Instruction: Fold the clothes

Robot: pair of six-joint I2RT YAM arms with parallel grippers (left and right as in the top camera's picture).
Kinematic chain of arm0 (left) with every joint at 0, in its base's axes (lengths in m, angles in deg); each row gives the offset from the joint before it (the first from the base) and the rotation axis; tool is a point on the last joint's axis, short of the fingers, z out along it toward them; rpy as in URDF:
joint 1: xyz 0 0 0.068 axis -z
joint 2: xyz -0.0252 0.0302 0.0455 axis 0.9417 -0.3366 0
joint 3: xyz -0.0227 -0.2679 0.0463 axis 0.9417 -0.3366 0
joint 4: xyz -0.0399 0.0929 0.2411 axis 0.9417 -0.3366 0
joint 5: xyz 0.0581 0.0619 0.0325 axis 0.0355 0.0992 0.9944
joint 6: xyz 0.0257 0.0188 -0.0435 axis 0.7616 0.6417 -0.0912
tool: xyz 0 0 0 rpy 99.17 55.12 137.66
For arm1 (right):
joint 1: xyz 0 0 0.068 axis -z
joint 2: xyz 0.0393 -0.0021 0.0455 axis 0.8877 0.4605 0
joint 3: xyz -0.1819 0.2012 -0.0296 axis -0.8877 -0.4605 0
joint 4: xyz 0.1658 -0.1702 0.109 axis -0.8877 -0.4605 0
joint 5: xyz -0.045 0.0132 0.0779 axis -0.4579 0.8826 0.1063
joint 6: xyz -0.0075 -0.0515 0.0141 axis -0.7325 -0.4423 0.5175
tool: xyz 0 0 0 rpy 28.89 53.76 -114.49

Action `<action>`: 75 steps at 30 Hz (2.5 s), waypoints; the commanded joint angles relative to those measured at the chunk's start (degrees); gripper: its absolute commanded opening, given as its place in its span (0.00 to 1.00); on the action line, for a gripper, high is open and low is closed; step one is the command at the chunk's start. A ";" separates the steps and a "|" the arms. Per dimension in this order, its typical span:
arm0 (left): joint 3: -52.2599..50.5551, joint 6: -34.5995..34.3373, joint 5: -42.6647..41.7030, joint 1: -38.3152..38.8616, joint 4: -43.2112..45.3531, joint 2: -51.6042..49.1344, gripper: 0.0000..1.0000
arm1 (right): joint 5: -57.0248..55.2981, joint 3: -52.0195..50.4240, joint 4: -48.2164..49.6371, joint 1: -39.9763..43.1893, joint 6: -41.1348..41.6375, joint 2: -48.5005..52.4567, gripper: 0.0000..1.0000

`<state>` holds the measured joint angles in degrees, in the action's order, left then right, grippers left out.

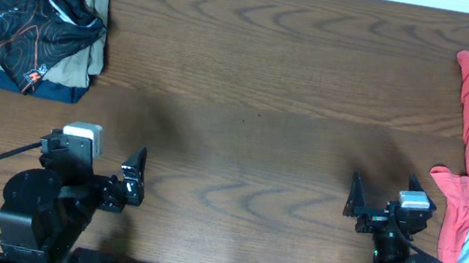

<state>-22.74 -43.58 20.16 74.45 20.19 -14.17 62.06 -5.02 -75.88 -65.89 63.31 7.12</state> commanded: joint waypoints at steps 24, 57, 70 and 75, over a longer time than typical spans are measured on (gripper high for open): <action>-33.38 2.10 7.17 -0.24 23.56 22.16 0.98 | -0.04 -0.07 -0.26 -0.48 -0.85 -0.39 0.99; -46.29 13.49 11.91 -0.24 40.98 24.06 0.98 | -0.02 -0.07 -0.26 -0.48 -0.85 -0.39 0.99; -46.29 13.49 11.91 -0.24 40.98 24.04 0.98 | -0.02 -0.07 -0.26 -0.48 -0.85 -0.39 0.99; -46.29 13.49 11.91 -0.24 40.98 24.04 0.98 | -0.02 -0.07 -0.26 -0.48 -0.85 -0.39 0.99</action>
<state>-68.16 -31.10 30.90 74.45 63.75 9.50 62.06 -5.02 -75.88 -65.89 63.04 7.09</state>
